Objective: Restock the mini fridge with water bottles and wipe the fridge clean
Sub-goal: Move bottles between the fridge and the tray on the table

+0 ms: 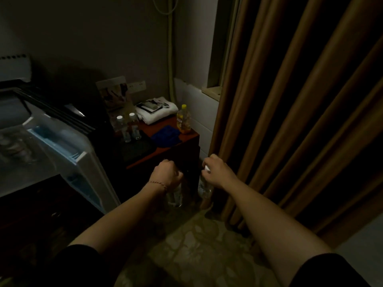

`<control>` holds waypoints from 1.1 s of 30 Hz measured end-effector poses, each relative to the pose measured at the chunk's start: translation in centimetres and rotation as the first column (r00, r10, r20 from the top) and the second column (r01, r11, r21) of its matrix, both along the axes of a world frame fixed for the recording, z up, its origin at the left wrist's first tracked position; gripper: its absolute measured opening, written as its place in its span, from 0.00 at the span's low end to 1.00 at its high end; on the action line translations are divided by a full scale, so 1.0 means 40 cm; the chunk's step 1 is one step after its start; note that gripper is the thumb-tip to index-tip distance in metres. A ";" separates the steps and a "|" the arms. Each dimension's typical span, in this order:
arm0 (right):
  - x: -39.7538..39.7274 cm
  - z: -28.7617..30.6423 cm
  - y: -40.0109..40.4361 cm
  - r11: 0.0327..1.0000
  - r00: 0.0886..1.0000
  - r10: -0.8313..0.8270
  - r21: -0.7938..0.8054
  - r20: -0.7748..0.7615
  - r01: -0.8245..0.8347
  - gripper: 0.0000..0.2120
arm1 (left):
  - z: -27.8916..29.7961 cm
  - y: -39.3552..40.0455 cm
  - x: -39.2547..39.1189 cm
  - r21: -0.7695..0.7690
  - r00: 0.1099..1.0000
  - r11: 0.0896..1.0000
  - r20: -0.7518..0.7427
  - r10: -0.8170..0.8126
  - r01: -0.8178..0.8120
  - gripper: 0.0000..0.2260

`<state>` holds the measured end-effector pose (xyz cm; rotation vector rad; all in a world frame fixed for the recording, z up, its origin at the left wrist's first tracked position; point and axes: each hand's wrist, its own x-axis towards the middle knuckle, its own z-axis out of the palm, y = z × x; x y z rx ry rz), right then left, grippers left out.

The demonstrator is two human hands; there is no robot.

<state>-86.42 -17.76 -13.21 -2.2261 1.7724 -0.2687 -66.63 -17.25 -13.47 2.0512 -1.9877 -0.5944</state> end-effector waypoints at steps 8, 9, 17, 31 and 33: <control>0.005 -0.020 -0.238 0.996 0.997 0.080 0.026 0.006 -0.080 0.10 | -0.016 -0.229 -0.005 -0.025 0.998 0.999 0.057 0.040 -0.039 0.09; 0.010 -0.021 -0.275 0.996 0.996 0.089 0.028 0.003 -0.089 0.10 | -0.021 -0.263 -0.001 -0.028 0.997 0.999 0.058 0.047 -0.045 0.09; 0.076 0.004 -0.611 0.986 0.986 0.165 0.011 0.039 -0.165 0.08 | -0.031 -0.572 0.073 -0.028 0.989 0.989 0.029 0.145 -0.144 0.12; 0.273 -0.010 -1.021 0.927 0.927 0.371 0.039 0.048 -0.373 0.11 | -0.055 -0.891 0.243 -0.046 0.943 0.943 0.045 0.330 -0.328 0.09; 0.313 -0.015 -1.071 0.904 0.906 0.422 0.056 0.043 -0.424 0.12 | -0.057 -0.909 0.269 -0.044 0.923 0.923 0.033 0.384 -0.382 0.09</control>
